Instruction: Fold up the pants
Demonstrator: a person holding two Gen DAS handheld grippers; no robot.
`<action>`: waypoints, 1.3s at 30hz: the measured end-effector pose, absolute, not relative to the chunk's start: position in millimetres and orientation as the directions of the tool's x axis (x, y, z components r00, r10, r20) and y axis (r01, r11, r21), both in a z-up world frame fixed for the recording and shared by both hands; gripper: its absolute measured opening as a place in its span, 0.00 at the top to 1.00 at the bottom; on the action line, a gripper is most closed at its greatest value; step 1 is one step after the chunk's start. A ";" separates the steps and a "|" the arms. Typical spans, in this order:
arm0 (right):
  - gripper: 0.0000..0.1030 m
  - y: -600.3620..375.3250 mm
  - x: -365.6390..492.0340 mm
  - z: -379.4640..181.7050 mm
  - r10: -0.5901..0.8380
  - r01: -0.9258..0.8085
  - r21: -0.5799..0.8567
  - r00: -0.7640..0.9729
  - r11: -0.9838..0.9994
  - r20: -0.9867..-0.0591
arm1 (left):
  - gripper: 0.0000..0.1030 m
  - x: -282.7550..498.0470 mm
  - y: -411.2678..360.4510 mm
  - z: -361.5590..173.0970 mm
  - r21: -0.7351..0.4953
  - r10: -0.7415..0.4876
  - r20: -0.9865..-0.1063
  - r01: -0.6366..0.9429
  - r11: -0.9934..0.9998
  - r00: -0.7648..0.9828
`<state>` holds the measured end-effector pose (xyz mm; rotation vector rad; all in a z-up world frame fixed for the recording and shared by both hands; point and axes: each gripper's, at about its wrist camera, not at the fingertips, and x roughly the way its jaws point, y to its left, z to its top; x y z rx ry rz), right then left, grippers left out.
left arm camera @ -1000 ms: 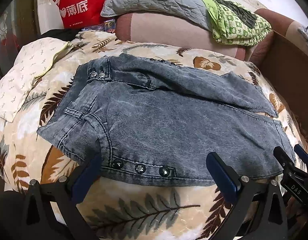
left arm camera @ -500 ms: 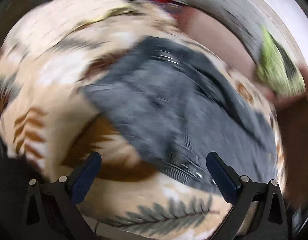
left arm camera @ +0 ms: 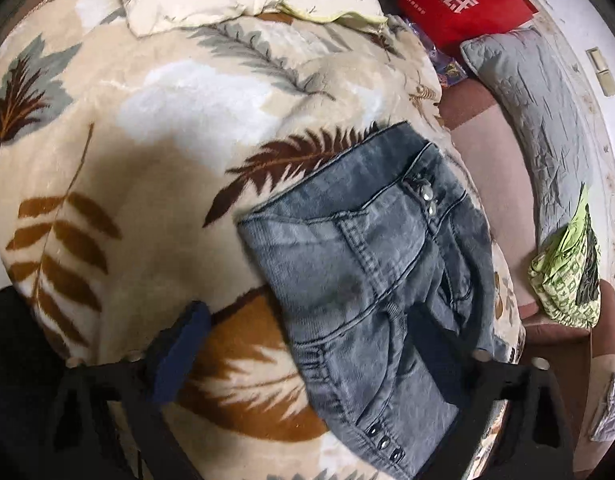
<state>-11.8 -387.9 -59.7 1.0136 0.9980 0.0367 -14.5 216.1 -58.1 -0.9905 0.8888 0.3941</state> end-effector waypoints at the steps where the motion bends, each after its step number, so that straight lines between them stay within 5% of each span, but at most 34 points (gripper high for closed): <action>1: 0.17 -397.4 -12.9 -63.1 0.442 0.434 0.724 0.587 0.536 -0.678 | 0.44 -11.4 215.4 -57.0 -0.553 -0.099 -0.792 -0.638 0.536 0.603; 2: 0.20 -403.6 -13.3 -66.6 0.440 0.456 0.728 0.588 0.513 -0.679 | 0.70 -7.2 214.5 -56.6 -0.549 -0.109 -0.792 -0.622 0.559 0.601; 6: 0.30 -422.0 -7.0 -72.6 0.434 0.504 0.737 0.598 0.451 -0.674 | 0.74 -4.4 216.9 -66.6 -0.541 -0.118 -0.801 -0.625 0.562 0.587; 9: 0.30 -429.8 1.4 -66.9 0.380 0.531 0.709 0.604 0.465 -0.701 | 0.65 -9.3 218.6 -73.4 -0.581 -0.139 -0.774 -0.605 0.544 0.618; 12: 0.30 -433.9 8.1 -68.9 0.361 0.565 0.690 0.592 0.452 -0.721 | 0.43 -5.3 209.3 -69.9 -0.583 -0.141 -0.758 -0.565 0.584 0.637; 14: 0.30 -433.0 13.4 -64.9 0.338 0.574 0.668 0.582 0.474 -0.740 | 0.13 1.2 194.9 -65.5 -0.567 -0.151 -0.748 -0.503 0.653 0.647; 16: 0.35 -433.7 17.3 -62.5 0.314 0.575 0.651 0.580 0.496 -0.752 | 0.04 11.9 182.2 -65.5 -0.519 -0.151 -0.771 -0.473 0.713 0.618; 18: 0.69 -435.1 15.3 -60.2 0.283 0.579 0.619 0.568 0.530 -0.773 | 0.02 22.2 171.5 -65.2 -0.443 -0.128 -0.813 -0.460 0.770 0.568; 21: 0.81 -441.4 18.3 -63.7 0.289 0.572 0.611 0.556 0.547 -0.779 | 0.02 21.7 177.7 -63.4 -0.476 -0.160 -0.807 -0.466 0.745 0.569; 27: 0.81 -441.2 20.8 -62.9 0.297 0.548 0.609 0.554 0.573 -0.778 | 0.36 3.6 209.8 -69.7 -0.603 -0.230 -0.758 -0.521 0.604 0.610; 29: 0.81 -441.8 19.7 -63.3 0.302 0.543 0.614 0.557 0.573 -0.774 | 0.77 1.4 216.9 -71.9 -0.604 -0.235 -0.765 -0.542 0.585 0.599; 30: 0.81 -442.0 19.6 -62.4 0.304 0.537 0.616 0.559 0.577 -0.771 | 0.82 1.1 221.7 -74.3 -0.612 -0.245 -0.764 -0.552 0.566 0.597; 39: 0.89 -433.6 32.8 -21.4 0.234 0.431 0.549 0.593 0.717 -0.771 | 0.86 -36.2 194.6 -10.7 -0.575 -0.088 -0.705 -0.494 0.652 0.704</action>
